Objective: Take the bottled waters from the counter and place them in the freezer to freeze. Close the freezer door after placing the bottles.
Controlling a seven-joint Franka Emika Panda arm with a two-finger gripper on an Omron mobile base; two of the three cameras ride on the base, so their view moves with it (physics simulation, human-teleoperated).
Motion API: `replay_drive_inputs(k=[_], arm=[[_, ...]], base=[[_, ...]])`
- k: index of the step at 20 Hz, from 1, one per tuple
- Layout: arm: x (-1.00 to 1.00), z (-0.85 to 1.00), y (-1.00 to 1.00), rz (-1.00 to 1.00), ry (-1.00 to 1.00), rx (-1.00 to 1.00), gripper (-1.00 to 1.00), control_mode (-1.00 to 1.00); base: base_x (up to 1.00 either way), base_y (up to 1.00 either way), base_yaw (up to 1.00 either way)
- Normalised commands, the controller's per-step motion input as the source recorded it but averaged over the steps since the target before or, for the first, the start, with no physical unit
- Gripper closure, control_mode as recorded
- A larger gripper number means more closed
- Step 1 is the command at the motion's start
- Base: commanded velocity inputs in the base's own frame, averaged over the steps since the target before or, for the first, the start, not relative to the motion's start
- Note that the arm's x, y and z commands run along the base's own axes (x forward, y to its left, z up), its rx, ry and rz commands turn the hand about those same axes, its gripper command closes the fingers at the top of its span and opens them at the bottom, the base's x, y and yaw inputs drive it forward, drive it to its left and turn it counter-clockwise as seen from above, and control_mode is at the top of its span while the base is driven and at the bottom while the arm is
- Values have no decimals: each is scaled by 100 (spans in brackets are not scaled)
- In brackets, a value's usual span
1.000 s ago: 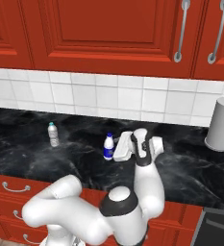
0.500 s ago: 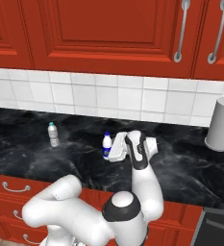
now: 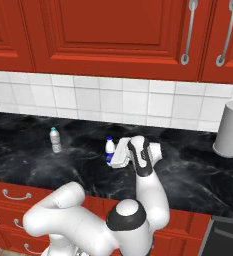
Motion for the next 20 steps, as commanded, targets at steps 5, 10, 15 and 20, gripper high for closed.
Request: replay_drive_inputs(k=[5, 10, 15, 20], arm=[[0, 0, 0, 0, 3, 0, 100, -100], [-56, 47, 0, 2, -4, 16, 100, -100], [-90, 97, 9, 0, -8, 18, 100, -100], [-100, 86, 27, 0, -3, 3, 100, -100]], base=[[0, 0, 0], [0, 0, 0], [0, 0, 0], [0, 0, 0]])
